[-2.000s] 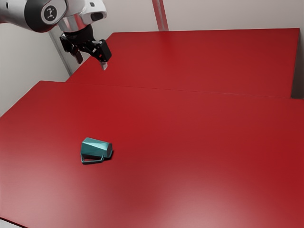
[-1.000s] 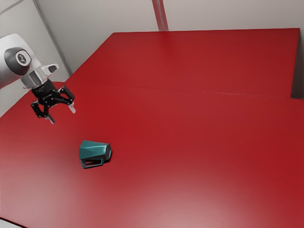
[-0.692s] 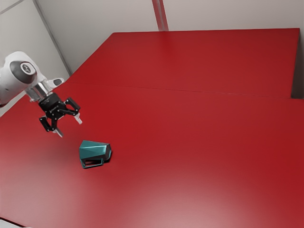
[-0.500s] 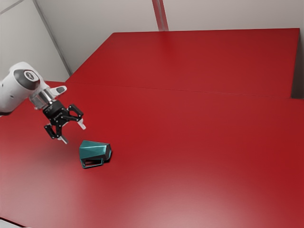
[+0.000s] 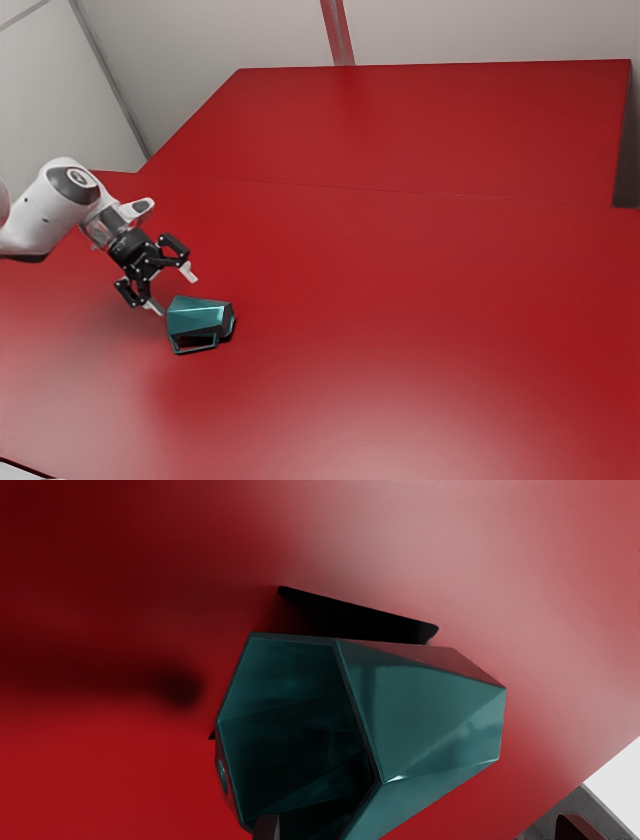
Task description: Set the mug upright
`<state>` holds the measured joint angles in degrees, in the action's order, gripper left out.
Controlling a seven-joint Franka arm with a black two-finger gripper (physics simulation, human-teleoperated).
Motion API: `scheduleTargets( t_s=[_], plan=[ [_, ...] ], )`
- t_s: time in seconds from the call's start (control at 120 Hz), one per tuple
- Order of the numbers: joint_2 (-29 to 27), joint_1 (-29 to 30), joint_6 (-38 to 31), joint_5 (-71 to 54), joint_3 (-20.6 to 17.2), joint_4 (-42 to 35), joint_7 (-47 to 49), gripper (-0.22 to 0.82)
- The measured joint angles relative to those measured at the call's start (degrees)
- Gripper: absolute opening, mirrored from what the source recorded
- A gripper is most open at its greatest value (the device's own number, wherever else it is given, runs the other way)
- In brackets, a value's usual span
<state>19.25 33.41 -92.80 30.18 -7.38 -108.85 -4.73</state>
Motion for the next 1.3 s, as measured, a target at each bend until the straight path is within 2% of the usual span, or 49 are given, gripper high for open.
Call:
scheduleTargets(
  t_s=[0.517,0.567,0.717,0.825,1.0,1.3],
  plan=[
    [4.38,-0.76,-3.84,3.6,-0.09,1.28,-3.49,0.6],
    [4.45,-0.78,-4.05,4.05,-0.09,1.25,-3.66,0.52],
    [4.44,-1.52,-4.47,4.7,-0.09,1.26,-3.95,0.15],
    [4.37,-1.7,-4.65,4.87,-0.16,1.72,-4.1,0.0],
    [4.13,-2.57,-4.79,4.97,-0.3,2.61,-4.27,-0.11],
    [2.61,-4.41,-5.05,4.44,-0.35,2.73,-3.88,-0.17]
  ],
)
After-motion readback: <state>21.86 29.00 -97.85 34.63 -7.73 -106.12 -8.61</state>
